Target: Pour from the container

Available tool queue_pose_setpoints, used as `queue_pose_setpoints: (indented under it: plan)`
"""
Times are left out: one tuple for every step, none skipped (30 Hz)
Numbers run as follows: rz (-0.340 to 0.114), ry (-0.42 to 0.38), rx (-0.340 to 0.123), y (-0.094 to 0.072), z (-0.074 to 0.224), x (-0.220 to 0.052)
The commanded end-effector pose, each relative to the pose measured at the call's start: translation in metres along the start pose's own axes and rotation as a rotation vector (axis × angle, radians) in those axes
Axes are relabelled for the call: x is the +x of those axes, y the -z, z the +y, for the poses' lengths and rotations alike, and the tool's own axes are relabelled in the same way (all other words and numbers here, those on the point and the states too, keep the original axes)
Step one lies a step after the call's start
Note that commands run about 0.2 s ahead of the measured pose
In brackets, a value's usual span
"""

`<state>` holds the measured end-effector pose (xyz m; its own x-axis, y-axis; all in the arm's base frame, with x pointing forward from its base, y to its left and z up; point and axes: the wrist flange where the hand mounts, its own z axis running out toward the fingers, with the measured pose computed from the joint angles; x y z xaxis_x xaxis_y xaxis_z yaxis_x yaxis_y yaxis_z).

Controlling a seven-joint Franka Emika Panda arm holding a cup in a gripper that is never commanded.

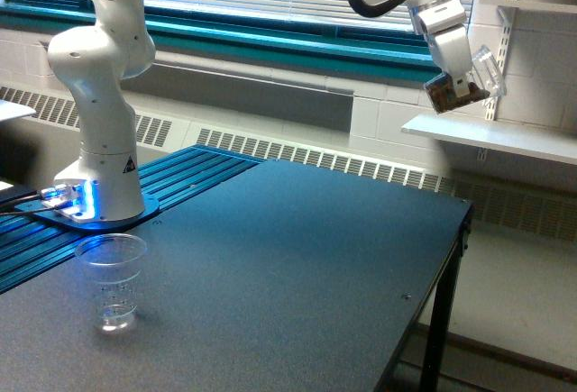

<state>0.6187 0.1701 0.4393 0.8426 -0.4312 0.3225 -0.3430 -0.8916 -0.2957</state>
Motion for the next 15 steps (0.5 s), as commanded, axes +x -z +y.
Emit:
queue_pose_setpoints:
  plan:
    - [0.064,0.022,0.056,0.051,-0.020,0.003]
    - [0.069,0.023,0.059,0.054,-0.021,0.003]
    - [0.076,0.023,0.059,0.057,-0.021,0.004]
    - [0.081,0.025,0.059,0.060,-0.021,0.004]
    - [0.087,0.027,0.061,0.064,-0.022,0.004]
    - [0.094,0.029,0.066,0.069,-0.024,0.003]
    - [0.102,0.032,0.073,0.075,-0.026,0.003]
    - [0.106,0.036,0.075,0.080,-0.027,0.003]
    - [0.113,0.039,0.077,0.085,-0.028,0.002]
    - [0.123,0.041,0.081,0.092,-0.029,0.002]
    - [0.135,0.040,0.087,0.099,-0.029,0.003]
    - [0.148,0.039,0.091,0.106,-0.030,0.004]
    - [0.158,0.040,0.096,0.114,-0.030,0.005]
    - [0.169,0.040,0.102,0.122,-0.030,0.005]
    - [0.180,0.041,0.107,0.130,-0.030,0.006]
